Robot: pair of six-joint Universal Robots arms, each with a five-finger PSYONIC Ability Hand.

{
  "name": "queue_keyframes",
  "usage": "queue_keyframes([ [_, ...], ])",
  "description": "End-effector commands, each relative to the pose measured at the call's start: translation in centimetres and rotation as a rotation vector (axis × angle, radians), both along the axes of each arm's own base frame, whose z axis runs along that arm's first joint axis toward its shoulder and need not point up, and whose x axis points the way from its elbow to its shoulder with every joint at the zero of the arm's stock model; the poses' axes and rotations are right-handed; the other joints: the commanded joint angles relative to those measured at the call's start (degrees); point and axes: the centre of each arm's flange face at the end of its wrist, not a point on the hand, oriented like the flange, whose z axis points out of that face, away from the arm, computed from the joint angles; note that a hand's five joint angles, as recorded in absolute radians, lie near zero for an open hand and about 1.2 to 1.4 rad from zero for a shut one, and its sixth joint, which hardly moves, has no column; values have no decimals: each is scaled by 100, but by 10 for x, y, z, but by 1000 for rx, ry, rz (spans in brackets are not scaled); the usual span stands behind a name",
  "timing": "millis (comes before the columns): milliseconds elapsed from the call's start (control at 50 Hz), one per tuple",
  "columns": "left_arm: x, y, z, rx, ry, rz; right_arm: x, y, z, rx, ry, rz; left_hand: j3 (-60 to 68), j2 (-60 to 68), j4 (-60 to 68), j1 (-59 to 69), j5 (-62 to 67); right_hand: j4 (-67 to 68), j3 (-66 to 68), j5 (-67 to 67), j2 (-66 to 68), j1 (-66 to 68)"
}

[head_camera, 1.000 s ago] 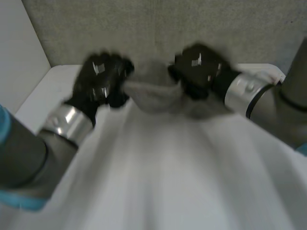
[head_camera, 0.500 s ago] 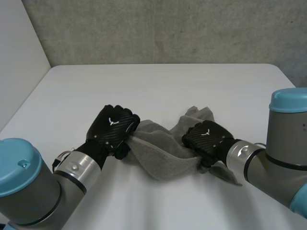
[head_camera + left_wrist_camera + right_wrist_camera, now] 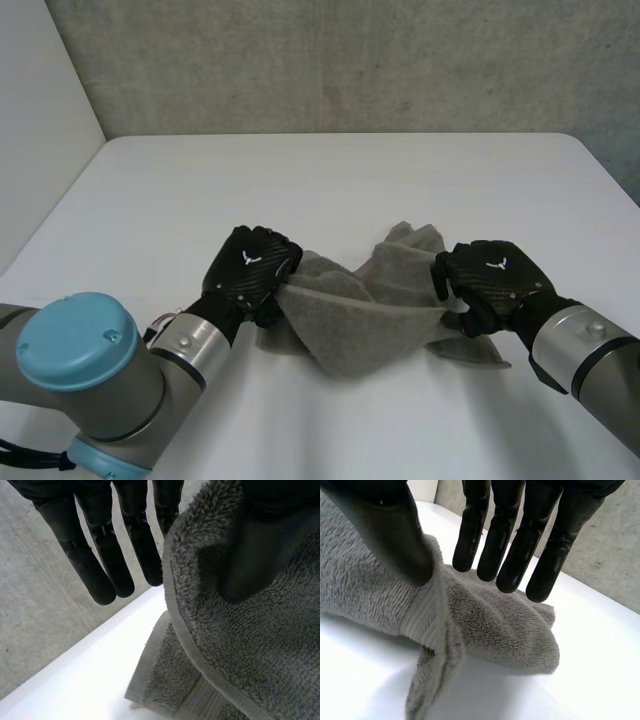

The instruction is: Fold the towel.

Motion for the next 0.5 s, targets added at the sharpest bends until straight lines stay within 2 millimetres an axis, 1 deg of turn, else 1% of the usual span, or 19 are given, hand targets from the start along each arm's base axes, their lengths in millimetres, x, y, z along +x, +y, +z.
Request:
queue_keyframes([
  [20,-2,-3,-4,46,46,2,6,5,-28,109,5,58,-1655,-1666,-1599,-1600,-1661,-2170,-2162,-2183,-2160,-2195],
  [40,-1,-3,-4,53,52,4,6,4,-33,128,8,59,-1775,-1786,-1719,-1721,-1782,-2253,-2245,-2267,-2243,-2278],
  [120,-1,-1,-5,65,57,3,6,4,-33,129,4,66,-1911,-1922,-1855,-1856,-1917,-2187,-2179,-2200,-2177,-2212],
  [220,1,1,-7,82,60,0,6,5,-34,133,0,71,-2113,-2124,-2057,-2058,-2119,-1682,-1674,-1696,-1672,-1707],
  [240,1,1,-7,86,60,-6,6,5,-35,135,-4,83,-2113,-2124,-2057,-2058,-2119,-766,-758,-780,-756,-791],
  [260,2,3,-9,94,56,-15,7,6,-35,138,-8,92,-2113,-2124,-2057,-2058,-2119,808,817,795,818,783],
  [280,2,3,-9,94,56,-15,7,6,-35,138,-8,92,-2113,-2124,-2057,-2058,-2119,824,832,811,834,799],
  [300,1,4,-11,97,53,-28,8,5,-34,135,-15,100,-2113,-2124,-2057,-2058,-2119,2023,2031,2010,2033,1998],
  [340,1,5,-12,102,53,-40,7,3,-34,127,-18,95,-2096,-2107,-2040,-2042,-2103,2113,2122,2100,2123,2088],
  [360,0,5,-12,102,54,-50,4,-4,-34,107,-27,74,-2013,-2024,-1957,-1958,-2019,2113,2122,2100,2124,2088],
  [380,0,5,-12,102,54,-50,4,-4,-34,106,-27,74,-2012,-2023,-1956,-1957,-2018,2113,2122,2100,2124,2088],
  [420,0,4,-12,105,54,-60,-13,-26,-27,69,-73,-22,-1978,-1989,-1922,-1924,-1985,2113,2122,2100,2124,2088],
  [440,0,4,-13,105,54,-60,-14,-27,-27,69,-74,-23,-1978,-1989,-1922,-1924,-1985,2113,2122,2100,2124,2088],
  [480,1,1,-15,111,54,-52,-28,-42,-17,63,-133,-93,-1978,-1989,-1922,-1924,-1985,2113,2122,2100,2124,2088],
  [500,1,1,-15,111,54,-52,-28,-42,-17,63,-133,-93,-1978,-1989,-1922,-1924,-1985,2113,2122,2100,2124,2088],
])
